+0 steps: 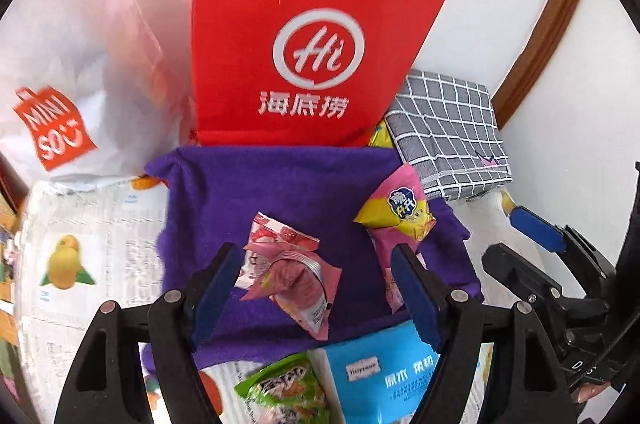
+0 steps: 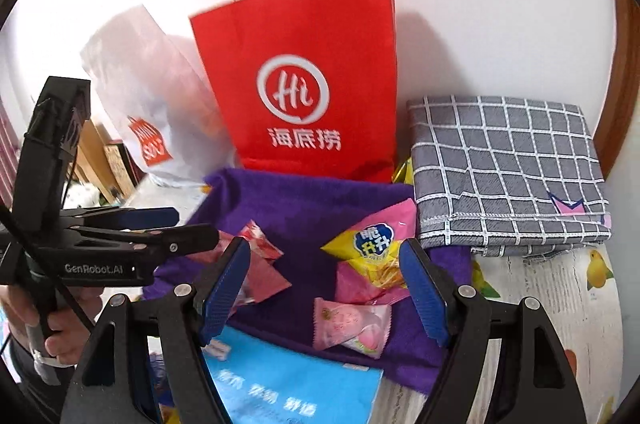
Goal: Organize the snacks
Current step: 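Open the right tool to drop the peach candy while the left tool releases the pink snack, then move both tools back over the snack pile beside the blue tissue pack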
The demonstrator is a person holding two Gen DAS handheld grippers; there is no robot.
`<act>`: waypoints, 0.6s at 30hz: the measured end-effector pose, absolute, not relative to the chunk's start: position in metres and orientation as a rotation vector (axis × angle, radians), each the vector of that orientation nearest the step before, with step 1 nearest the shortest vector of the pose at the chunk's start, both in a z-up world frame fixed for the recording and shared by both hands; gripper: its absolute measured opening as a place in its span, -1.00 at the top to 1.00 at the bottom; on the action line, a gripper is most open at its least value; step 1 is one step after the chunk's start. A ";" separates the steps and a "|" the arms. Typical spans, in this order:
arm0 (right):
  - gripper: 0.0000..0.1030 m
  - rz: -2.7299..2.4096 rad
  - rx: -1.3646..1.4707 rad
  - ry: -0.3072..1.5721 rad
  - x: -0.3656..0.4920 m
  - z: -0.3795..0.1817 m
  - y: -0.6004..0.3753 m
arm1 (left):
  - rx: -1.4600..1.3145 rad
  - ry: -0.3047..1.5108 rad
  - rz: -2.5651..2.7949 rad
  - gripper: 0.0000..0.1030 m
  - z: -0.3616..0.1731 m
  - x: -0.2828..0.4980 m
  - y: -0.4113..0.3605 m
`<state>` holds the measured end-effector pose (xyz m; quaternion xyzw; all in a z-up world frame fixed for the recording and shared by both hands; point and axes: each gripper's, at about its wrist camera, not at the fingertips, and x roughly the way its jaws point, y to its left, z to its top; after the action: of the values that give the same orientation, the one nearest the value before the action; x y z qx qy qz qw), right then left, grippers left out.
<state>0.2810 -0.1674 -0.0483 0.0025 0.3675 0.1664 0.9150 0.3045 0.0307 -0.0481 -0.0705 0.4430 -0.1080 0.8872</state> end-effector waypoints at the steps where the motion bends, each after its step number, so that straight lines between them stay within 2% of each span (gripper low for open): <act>1: -0.48 0.326 -0.001 0.749 0.275 -0.046 -0.168 | -0.140 0.914 -0.211 -0.47 -0.045 0.301 0.030; 11: -0.45 0.356 0.008 0.801 0.210 -0.055 -0.163 | -0.205 0.919 -0.213 -0.45 -0.044 0.242 0.063; 16: -0.28 0.413 -0.001 0.854 0.173 -0.084 -0.142 | -0.214 0.922 -0.178 -0.44 -0.052 0.212 0.083; 18: -0.28 0.429 -0.015 0.876 0.162 -0.097 -0.133 | -0.218 0.923 -0.167 -0.44 -0.057 0.200 0.091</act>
<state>0.1618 -0.1327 -0.0974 -0.0070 0.4209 0.2061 0.8834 0.2002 0.0906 -0.0566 -0.1048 0.4437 -0.0804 0.8864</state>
